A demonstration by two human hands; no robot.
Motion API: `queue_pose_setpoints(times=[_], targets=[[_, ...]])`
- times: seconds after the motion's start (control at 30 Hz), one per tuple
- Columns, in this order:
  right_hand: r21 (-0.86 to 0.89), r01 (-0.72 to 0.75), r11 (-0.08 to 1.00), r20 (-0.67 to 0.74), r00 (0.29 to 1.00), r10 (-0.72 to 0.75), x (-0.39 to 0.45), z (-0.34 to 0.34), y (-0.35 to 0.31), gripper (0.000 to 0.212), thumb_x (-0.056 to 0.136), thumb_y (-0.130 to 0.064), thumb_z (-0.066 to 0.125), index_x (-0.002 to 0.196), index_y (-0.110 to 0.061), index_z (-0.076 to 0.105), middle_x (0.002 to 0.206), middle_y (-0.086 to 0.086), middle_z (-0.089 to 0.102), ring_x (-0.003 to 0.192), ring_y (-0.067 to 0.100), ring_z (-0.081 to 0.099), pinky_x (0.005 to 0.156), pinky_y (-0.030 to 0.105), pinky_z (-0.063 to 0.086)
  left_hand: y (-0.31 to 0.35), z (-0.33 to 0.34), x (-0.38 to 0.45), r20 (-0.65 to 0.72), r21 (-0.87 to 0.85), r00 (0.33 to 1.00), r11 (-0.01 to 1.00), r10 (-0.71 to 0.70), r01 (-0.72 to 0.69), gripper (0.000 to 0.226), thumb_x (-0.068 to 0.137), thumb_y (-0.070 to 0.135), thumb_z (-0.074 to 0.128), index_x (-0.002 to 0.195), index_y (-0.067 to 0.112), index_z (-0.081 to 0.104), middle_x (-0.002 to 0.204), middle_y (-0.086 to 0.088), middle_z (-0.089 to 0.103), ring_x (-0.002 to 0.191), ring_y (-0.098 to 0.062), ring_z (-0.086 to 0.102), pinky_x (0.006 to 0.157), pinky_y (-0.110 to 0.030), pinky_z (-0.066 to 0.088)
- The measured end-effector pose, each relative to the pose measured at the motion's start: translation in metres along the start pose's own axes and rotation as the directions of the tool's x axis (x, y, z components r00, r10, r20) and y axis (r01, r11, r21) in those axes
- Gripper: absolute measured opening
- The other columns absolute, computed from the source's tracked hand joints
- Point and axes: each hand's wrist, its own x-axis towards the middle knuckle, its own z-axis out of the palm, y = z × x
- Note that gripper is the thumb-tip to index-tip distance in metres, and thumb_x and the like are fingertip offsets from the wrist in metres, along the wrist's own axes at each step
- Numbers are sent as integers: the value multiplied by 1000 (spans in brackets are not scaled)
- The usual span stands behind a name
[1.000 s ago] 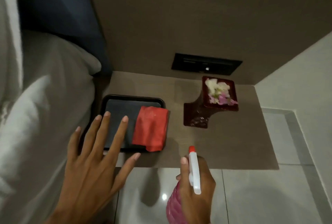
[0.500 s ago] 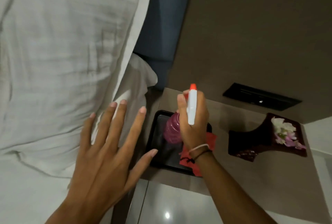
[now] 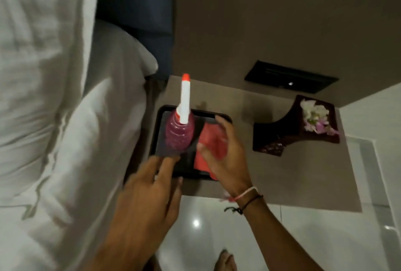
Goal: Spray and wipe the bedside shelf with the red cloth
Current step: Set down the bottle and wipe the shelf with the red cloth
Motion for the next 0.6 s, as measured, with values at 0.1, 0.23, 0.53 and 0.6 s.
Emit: queue_pose_setpoints(times=[0.1,0.23,0.53,0.6], targets=[[-8,-147,989,-203,969,143,-17,-23,42,57,88,-10,76,140,-15,52,141,11,55,128,28,57,104,54,53,14,51,20,173,-234,980,962,-100,139,47,96,23,52,142,27,46,135,2,51,117,-19,60,96,-33,51],[-15,-372,928,-179,914,364,-2,-32,75,39,86,-14,80,119,-7,61,122,21,66,116,38,63,101,56,53,32,106,68,272,-304,948,920,-164,246,70,96,20,55,158,24,22,153,-8,36,133,-28,48,107,-40,45],[-113,-446,888,-376,846,377,24,-7,87,44,68,-38,92,94,-17,64,95,2,72,84,22,68,71,37,58,42,152,88,326,-87,929,973,-176,215,75,90,16,59,157,21,25,156,-14,31,138,-36,39,111,-48,46],[-147,-395,907,-435,849,300,19,-3,89,37,69,-36,91,88,-20,64,97,0,67,83,18,61,70,32,51,39,152,82,329,-90,935,981,-133,172,77,89,11,58,157,21,26,157,-13,30,138,-35,41,111,-43,47]])
